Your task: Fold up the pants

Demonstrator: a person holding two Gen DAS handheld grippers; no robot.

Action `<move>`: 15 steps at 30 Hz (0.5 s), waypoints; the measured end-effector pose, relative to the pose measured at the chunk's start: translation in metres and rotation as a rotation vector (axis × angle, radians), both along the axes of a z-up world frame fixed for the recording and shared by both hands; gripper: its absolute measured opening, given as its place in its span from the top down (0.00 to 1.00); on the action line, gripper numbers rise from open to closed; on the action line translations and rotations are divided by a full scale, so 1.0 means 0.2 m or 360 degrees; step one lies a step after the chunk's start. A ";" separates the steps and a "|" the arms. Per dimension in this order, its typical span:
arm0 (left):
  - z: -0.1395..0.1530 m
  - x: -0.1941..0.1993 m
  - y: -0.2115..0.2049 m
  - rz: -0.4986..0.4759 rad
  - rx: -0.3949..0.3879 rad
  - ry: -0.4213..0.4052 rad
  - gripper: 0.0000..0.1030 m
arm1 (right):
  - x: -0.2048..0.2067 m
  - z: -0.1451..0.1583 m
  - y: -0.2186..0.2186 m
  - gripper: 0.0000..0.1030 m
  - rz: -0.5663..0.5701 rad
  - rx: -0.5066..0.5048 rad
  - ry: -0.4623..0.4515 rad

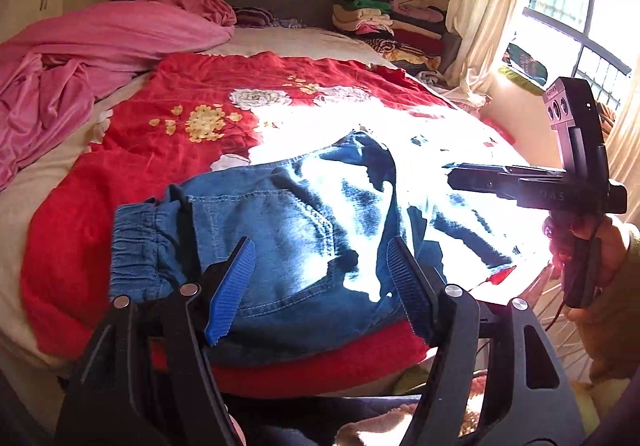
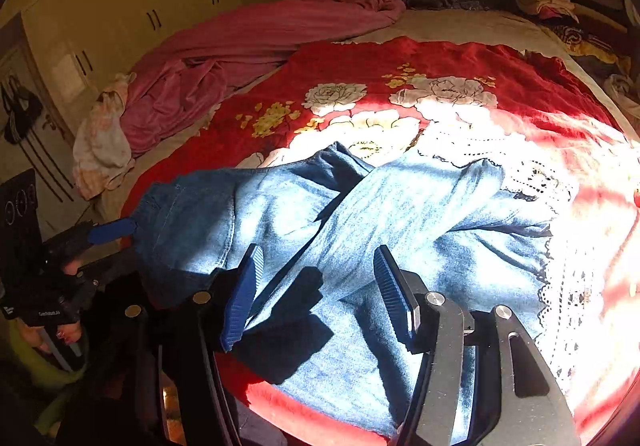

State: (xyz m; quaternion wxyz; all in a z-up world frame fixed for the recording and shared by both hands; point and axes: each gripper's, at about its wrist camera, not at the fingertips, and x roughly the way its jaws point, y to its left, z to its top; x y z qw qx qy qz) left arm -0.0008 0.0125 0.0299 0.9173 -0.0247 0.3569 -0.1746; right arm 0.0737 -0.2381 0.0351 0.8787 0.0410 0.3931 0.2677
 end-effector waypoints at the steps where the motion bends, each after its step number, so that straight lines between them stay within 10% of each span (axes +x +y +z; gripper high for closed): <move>1: 0.00 0.02 -0.04 -0.0031 -0.0017 0.0024 0.41 | 0.01 0.01 -0.03 0.41 -0.0022 0.0002 -0.0010; 15: -0.14 0.30 -0.44 -0.0329 -0.0066 0.0301 0.42 | 0.34 0.13 -0.08 0.40 -0.0134 -0.0158 -0.0060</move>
